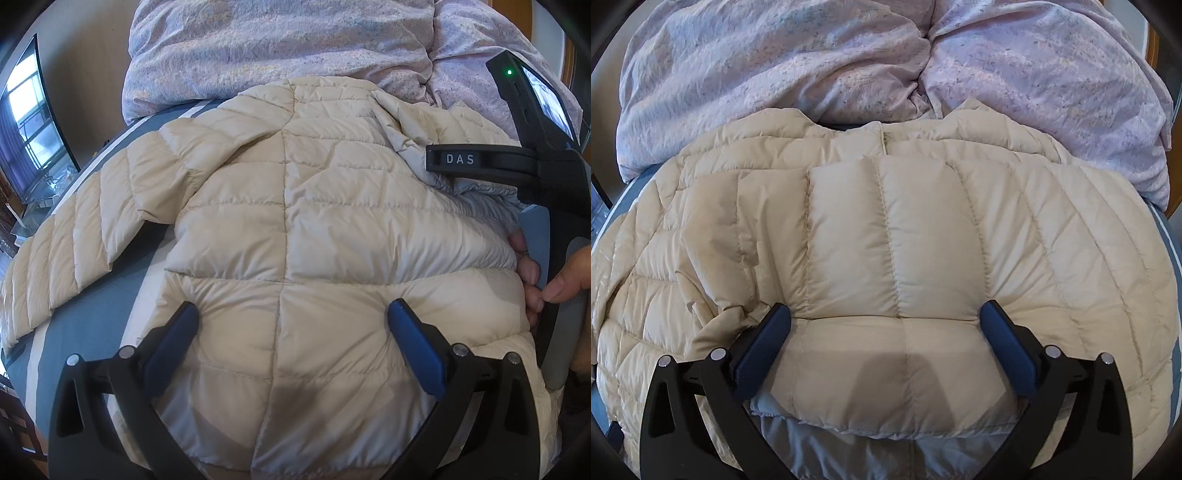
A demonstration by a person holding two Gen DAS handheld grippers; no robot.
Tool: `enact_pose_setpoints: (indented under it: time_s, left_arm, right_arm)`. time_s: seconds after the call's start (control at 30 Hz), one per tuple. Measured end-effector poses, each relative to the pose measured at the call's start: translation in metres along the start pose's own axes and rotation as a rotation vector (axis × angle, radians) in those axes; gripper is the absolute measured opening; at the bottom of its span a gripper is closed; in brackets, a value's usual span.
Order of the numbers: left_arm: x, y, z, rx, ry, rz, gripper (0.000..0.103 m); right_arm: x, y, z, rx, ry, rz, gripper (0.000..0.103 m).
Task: Fold large clothes
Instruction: 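Reach the left tool to the other sleeve cuff and close on it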
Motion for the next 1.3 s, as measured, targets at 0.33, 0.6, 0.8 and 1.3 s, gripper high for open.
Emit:
enact_pose_setpoints:
  time_s: [0.33, 0.6, 0.8, 1.3]
  left_arm:
    - [0.001, 0.006, 0.008, -0.014, -0.015, -0.001, 0.101]
    - [0.014, 0.097, 0.047, 0.117, -0.099, 0.074, 0.101]
    - [-0.006, 0.211, 0.054, 0.304, -0.063, 0.190, 0.101]
    - [-0.059, 0.334, 0.058, 0.335, -0.010, 0.558, 0.081]
  right_arm:
    - [-0.002, -0.001, 0.003, 0.000, -0.005, 0.002, 0.102]
    - [-0.001, -0.001, 0.001, 0.002, -0.009, 0.002, 0.102]
    - [-0.002, -0.001, 0.003, 0.008, -0.013, -0.004, 0.102]
    - [-0.001, -0.001, 0.004, 0.020, -0.017, -0.016, 0.102]
Point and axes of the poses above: each gripper's, at about its wrist camera, not at the fingertips, and z roughly against the way its jaws point, y to its left, x to its top, the point moved 10 cm from there along -z, roughly the way its jaws point, and after that the axes turned 7 degrees about -y, right-handed, at the moved point
